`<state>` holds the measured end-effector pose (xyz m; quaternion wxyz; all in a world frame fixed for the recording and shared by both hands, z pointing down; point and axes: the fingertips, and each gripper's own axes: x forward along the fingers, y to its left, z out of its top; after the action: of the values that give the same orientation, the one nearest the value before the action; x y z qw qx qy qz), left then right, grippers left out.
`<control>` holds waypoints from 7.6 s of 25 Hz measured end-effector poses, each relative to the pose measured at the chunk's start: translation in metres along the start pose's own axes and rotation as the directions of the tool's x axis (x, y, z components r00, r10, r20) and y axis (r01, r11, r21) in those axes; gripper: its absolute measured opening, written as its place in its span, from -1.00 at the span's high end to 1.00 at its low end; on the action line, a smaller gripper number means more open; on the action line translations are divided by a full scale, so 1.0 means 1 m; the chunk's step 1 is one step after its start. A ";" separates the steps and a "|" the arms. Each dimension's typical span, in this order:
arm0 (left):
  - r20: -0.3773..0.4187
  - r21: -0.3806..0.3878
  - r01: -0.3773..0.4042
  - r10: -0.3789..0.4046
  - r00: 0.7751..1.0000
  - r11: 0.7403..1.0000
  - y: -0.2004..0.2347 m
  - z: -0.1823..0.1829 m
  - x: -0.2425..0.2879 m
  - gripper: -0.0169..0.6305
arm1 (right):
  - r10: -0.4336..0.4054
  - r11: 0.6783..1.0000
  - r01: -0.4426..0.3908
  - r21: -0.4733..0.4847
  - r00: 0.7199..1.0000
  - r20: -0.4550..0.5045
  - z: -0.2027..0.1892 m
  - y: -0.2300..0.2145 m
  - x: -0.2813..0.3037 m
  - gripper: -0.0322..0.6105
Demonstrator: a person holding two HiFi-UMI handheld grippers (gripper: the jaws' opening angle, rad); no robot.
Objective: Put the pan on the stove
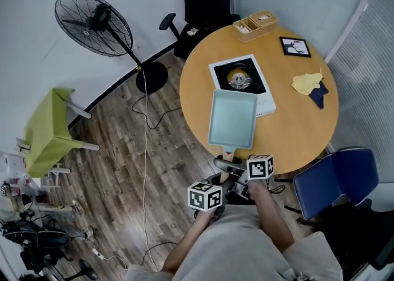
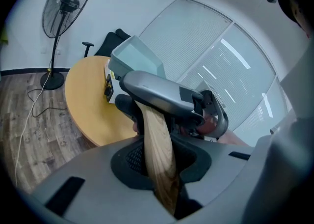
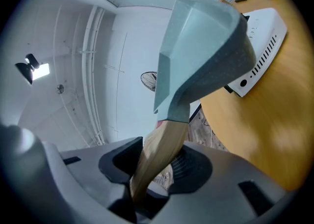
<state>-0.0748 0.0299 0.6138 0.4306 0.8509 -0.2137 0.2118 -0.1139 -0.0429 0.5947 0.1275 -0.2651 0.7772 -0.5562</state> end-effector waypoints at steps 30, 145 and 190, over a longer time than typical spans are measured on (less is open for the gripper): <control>0.017 -0.033 -0.002 0.002 1.000 0.999 0.011 0.092 0.053 0.68 | -0.059 0.996 0.059 0.071 0.998 -0.006 0.100 -0.035 0.003 0.35; 0.191 -0.350 -0.248 0.328 0.925 0.903 0.045 0.168 0.226 0.69 | 0.073 0.990 -0.015 0.140 0.906 -0.418 0.197 -0.159 -0.034 0.26; 0.203 -0.287 -0.274 0.337 0.919 0.918 0.038 0.165 0.181 0.25 | -0.235 0.954 0.200 -0.224 0.961 -0.147 0.235 -0.148 -0.120 0.06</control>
<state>0.0816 -0.1589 0.6474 0.4667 0.7644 -0.4222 0.1399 0.1411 -0.1989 0.6391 -0.0306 -0.3122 0.8050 -0.5036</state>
